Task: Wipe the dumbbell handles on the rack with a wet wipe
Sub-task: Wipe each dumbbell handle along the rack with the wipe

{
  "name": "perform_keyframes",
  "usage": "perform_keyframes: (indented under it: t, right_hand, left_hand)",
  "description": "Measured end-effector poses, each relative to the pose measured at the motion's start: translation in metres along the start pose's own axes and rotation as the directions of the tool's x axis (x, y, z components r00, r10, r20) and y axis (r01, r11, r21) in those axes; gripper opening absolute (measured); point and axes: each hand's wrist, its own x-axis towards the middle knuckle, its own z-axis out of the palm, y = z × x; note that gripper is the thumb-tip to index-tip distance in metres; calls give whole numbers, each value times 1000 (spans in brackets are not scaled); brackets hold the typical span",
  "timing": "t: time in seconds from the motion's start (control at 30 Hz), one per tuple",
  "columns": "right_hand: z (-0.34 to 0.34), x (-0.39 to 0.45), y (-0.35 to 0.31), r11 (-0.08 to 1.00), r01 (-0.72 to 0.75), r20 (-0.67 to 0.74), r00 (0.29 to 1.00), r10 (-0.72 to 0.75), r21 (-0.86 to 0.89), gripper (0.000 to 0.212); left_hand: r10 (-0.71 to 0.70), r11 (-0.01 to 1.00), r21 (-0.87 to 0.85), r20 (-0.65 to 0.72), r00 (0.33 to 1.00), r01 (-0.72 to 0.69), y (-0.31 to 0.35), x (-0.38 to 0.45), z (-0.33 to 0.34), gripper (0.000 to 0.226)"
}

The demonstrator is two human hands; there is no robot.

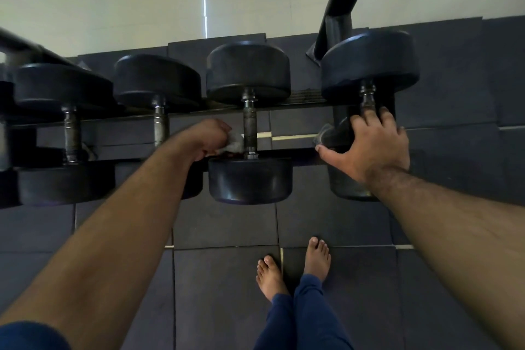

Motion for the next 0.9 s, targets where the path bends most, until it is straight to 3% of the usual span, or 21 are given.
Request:
perform_keyframes:
  t: [0.07, 0.1, 0.13, 0.17, 0.23, 0.3, 0.37, 0.43, 0.5, 0.6, 0.67, 0.8, 0.9]
  right_hand:
    - [0, 0, -1, 1000, -3, 11, 1000, 3, 0, 113]
    - [-1, 0, -1, 1000, -3, 15, 1000, 3, -3, 113]
    - [-1, 0, -1, 1000, -3, 16, 1000, 3, -8, 113]
    - [-2, 0, -1, 1000, -3, 12, 1000, 3, -13, 113]
    - [-1, -1, -1, 1000, 3, 5, 1000, -3, -21, 111]
    - [0, -1, -1, 999, 9, 9, 1000, -9, -34, 110]
    - [1, -1, -1, 999, 14, 14, 1000, -14, -41, 110]
    - [2, -1, -1, 999, 9, 7, 1000, -9, -31, 109]
    - [-1, -1, -2, 1000, 2, 12, 1000, -2, -31, 110]
    - [-2, -2, -2, 1000, -3, 11, 1000, 3, -25, 111]
    - [-2, -2, -2, 1000, -1, 13, 1000, 1, -30, 111]
    - [2, -2, 0, 1000, 1, 9, 1000, -1, -24, 112]
    - [0, -2, -1, 1000, -2, 17, 1000, 2, -13, 113]
  left_hand:
    - [136, 990, -13, -186, 973, -141, 8, 2, -5, 30]
    - [244, 969, 41, -319, 916, -244, 14, 2, -2, 23]
    - [379, 925, 180, -431, 819, -334, 18, 2, 4, 17]
    - [536, 839, 382, -459, 709, -387, 22, 1, 13, 16]
    - [794, 542, 704, -248, 556, -460, 22, -1, 26, 37]
    - [882, 258, 812, 22, 471, -523, 18, 5, 21, 44]
    - [816, 83, 779, 305, 491, -622, 16, 7, 5, 32]
    - [689, 56, 702, 488, 537, -710, 16, 1, -5, 33]
    - [729, 50, 737, 435, 529, -675, 23, -5, -10, 32]
    - [867, 126, 864, 142, 477, -487, 31, -6, -6, 31]
    - [869, 118, 895, 117, 481, -430, 23, -2, 4, 36]
    - [754, 190, 790, 262, 602, -583, 15, -8, 12, 29]
    - [468, 368, 745, 369, 803, -557, 30, -23, -6, 34]
